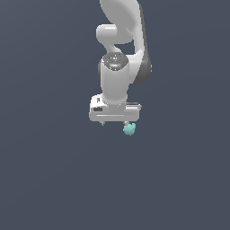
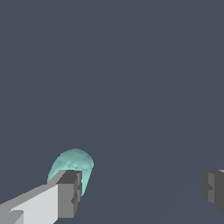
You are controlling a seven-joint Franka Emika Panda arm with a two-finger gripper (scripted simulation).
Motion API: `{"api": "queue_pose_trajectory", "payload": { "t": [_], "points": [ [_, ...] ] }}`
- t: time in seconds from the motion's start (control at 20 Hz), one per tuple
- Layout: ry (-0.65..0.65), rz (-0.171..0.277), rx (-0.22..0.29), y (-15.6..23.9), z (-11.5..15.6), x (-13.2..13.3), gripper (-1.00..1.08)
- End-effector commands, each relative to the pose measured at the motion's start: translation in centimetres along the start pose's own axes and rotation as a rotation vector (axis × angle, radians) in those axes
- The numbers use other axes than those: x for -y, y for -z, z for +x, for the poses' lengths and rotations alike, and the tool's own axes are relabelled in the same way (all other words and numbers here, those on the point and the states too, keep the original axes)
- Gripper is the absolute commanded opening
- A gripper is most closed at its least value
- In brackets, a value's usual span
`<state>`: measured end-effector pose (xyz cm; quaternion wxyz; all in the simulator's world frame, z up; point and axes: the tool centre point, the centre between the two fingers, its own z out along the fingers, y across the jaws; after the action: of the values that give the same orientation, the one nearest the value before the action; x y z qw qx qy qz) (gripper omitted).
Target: Pick up the object and move it to a goal position.
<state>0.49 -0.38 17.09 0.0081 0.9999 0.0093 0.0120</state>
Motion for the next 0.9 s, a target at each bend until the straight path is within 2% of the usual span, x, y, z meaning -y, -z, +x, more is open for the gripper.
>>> {"api": "queue_pose_trajectory", "payload": {
  "t": [0.0, 0.45, 0.85],
  "points": [
    [0.000, 0.000, 0.000, 0.0, 0.0, 0.0, 1.00],
    [-0.049, 0.003, 0.004, -0.2, 0.6, -1.7, 1.00],
    [-0.053, 0.003, 0.005, -0.4, 0.5, -1.5, 1.00]
  ]
}}
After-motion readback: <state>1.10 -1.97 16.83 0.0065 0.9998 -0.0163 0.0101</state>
